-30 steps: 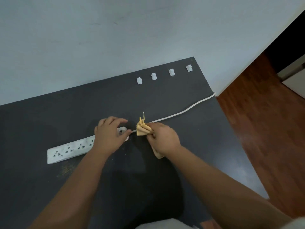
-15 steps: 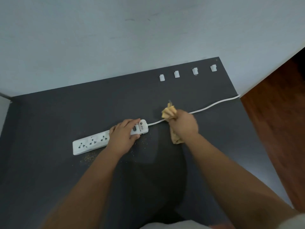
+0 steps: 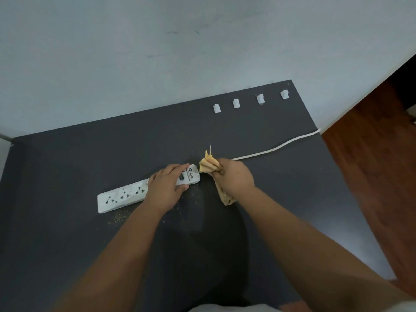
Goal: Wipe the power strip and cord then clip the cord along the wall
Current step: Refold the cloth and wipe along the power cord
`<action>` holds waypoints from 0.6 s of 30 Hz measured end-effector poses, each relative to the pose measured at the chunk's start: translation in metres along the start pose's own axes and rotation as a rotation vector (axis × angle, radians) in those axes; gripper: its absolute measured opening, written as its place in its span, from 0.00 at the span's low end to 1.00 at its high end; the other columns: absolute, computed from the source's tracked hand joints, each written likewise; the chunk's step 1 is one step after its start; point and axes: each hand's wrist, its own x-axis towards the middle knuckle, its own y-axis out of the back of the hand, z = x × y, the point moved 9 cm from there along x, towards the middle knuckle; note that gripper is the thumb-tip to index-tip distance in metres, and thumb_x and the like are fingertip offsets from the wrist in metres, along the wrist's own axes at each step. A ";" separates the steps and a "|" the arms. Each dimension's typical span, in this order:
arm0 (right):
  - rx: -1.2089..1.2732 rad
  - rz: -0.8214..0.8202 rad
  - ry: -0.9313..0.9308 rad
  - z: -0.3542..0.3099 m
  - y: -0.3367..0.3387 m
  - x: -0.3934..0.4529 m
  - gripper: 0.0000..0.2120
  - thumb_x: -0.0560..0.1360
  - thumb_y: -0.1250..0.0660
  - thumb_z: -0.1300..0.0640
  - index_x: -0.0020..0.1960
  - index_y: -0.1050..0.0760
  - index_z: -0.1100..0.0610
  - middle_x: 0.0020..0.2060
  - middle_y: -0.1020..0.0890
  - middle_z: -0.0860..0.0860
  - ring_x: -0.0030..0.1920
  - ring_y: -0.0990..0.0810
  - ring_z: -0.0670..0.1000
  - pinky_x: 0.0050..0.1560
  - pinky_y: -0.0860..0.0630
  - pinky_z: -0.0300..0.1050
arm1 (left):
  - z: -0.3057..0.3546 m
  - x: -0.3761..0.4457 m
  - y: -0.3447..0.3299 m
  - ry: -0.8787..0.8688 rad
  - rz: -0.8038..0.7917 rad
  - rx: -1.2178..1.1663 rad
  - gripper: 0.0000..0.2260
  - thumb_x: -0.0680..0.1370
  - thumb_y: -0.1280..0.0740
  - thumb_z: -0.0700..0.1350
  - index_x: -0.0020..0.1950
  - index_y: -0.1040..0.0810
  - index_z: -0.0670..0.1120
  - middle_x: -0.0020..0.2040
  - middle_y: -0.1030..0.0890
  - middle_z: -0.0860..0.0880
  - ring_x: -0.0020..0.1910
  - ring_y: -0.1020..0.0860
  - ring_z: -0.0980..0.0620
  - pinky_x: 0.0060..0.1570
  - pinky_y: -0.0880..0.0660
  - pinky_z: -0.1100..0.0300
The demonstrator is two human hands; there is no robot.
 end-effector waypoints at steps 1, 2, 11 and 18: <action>-0.019 -0.005 -0.014 0.002 -0.003 0.001 0.08 0.74 0.36 0.49 0.44 0.28 0.54 0.38 0.23 0.51 0.46 0.21 0.58 0.40 0.28 0.47 | 0.000 0.000 0.000 -0.003 -0.001 0.000 0.27 0.76 0.32 0.50 0.73 0.36 0.60 0.69 0.30 0.56 0.67 0.31 0.50 0.69 0.40 0.50; -0.040 0.021 -0.050 0.009 0.002 0.002 0.08 0.74 0.35 0.49 0.44 0.28 0.54 0.40 0.22 0.53 0.47 0.21 0.59 0.40 0.29 0.47 | -0.001 0.000 0.000 -0.005 -0.003 -0.002 0.27 0.76 0.32 0.50 0.73 0.36 0.60 0.69 0.30 0.57 0.67 0.31 0.51 0.69 0.40 0.50; 0.035 0.198 -0.191 0.049 0.034 -0.007 0.10 0.73 0.36 0.49 0.49 0.26 0.55 0.44 0.18 0.57 0.47 0.21 0.61 0.41 0.27 0.48 | -0.001 0.001 -0.002 -0.025 -0.006 0.001 0.27 0.76 0.32 0.49 0.73 0.35 0.59 0.69 0.30 0.56 0.67 0.31 0.50 0.71 0.40 0.49; 0.444 0.552 -0.547 0.110 0.075 -0.045 0.08 0.72 0.36 0.53 0.47 0.25 0.57 0.43 0.20 0.54 0.49 0.21 0.59 0.45 0.29 0.45 | 0.002 -0.007 -0.004 -0.035 -0.007 0.025 0.26 0.78 0.34 0.49 0.75 0.37 0.57 0.75 0.35 0.56 0.76 0.40 0.48 0.75 0.46 0.46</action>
